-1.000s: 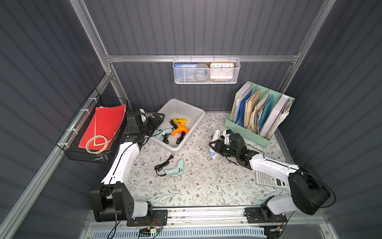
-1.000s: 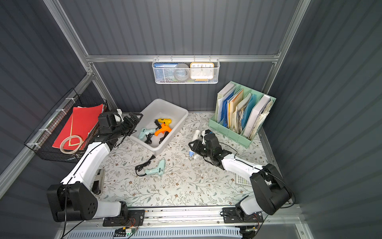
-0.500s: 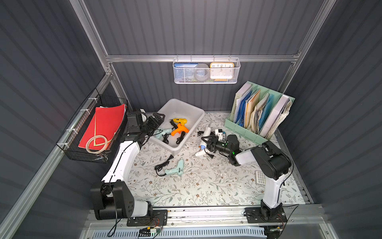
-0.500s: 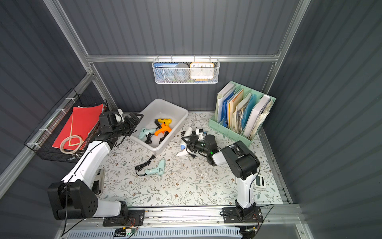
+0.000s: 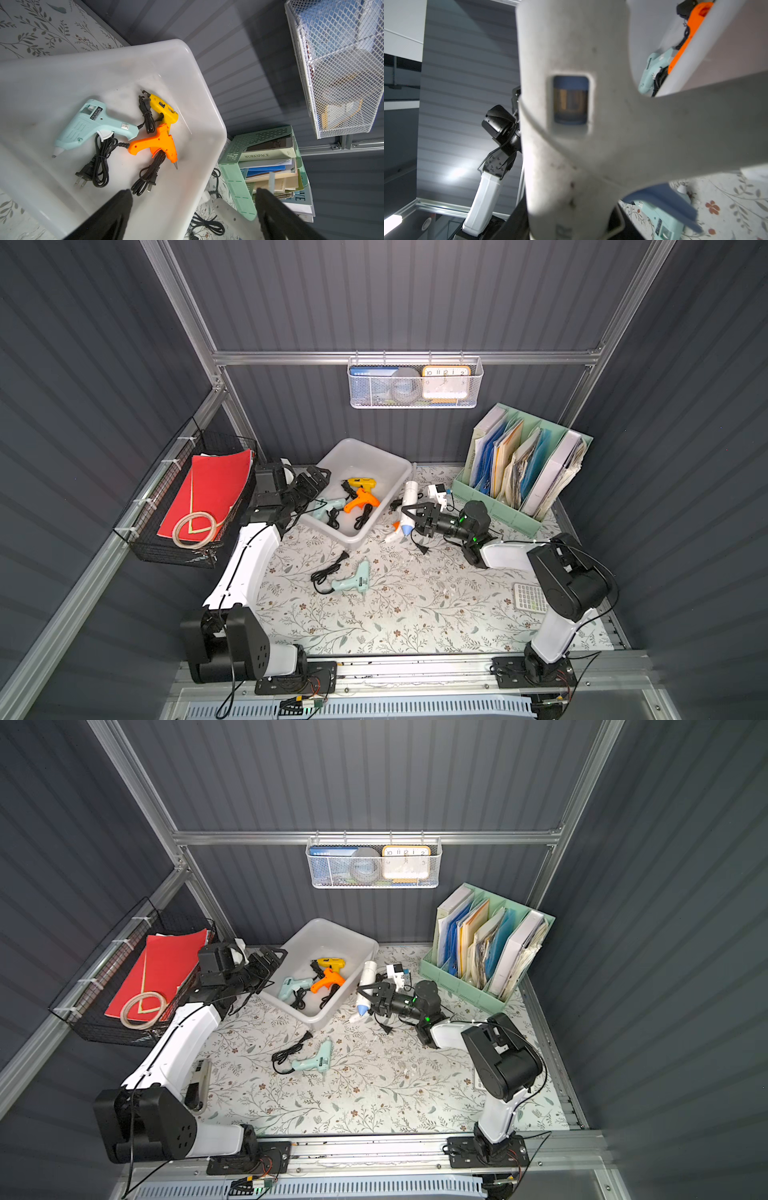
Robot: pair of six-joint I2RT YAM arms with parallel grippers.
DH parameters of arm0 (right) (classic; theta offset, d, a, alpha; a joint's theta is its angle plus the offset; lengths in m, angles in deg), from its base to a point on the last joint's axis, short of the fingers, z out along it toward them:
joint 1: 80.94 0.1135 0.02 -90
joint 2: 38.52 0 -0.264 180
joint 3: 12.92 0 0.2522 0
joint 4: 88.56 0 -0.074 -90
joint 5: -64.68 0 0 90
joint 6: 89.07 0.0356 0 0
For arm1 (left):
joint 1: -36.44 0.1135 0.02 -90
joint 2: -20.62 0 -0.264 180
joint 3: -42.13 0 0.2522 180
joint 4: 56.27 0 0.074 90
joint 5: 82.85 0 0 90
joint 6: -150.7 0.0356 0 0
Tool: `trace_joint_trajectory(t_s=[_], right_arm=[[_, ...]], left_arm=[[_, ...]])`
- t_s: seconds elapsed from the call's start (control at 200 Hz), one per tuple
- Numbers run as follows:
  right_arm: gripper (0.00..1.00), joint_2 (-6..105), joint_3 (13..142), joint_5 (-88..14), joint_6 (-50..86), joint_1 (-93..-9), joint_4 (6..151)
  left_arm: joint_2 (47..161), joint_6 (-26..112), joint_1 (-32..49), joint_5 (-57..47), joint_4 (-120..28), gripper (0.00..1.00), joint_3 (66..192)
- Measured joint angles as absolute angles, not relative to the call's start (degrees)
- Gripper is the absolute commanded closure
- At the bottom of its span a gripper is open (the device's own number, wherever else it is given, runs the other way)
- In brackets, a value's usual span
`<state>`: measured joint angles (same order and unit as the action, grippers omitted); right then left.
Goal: Put the hot melt glue gun into the storage box
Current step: Pick up the hot melt adhesive gun from the center of the board.
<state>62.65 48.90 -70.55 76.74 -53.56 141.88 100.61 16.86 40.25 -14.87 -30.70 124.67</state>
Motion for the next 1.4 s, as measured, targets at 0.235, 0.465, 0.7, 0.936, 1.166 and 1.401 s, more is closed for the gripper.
trace_joint_trajectory(t_s=[0.235,0.465,0.7,0.936,1.166,1.401], right_arm=[[1.00,60.33,48.90,-71.69,74.51,-53.56,140.22],[1.00,54.12,48.90,-73.87,70.27,-53.56,132.22],[1.00,41.77,50.97,-73.81,59.04,-53.52,115.00],[1.00,35.37,53.14,-73.22,51.35,-53.52,99.28],[1.00,35.32,56.00,-76.06,50.01,-53.52,88.09],[1.00,33.71,62.29,-76.78,42.91,-53.52,73.08]], left_arm=[[100.61,16.93,39.92,-14.89,-30.70,0.02,124.69],[100.61,17.71,38.61,-14.89,-30.24,0.02,125.63],[100.61,17.93,37.67,-14.91,-30.02,0.07,125.67],[100.68,20.29,34.72,-14.48,-29.82,0.12,126.63],[102.29,23.35,31.05,-14.74,-29.84,0.14,127.07],[102.88,23.75,30.96,-15.13,-30.09,0.04,127.07]])
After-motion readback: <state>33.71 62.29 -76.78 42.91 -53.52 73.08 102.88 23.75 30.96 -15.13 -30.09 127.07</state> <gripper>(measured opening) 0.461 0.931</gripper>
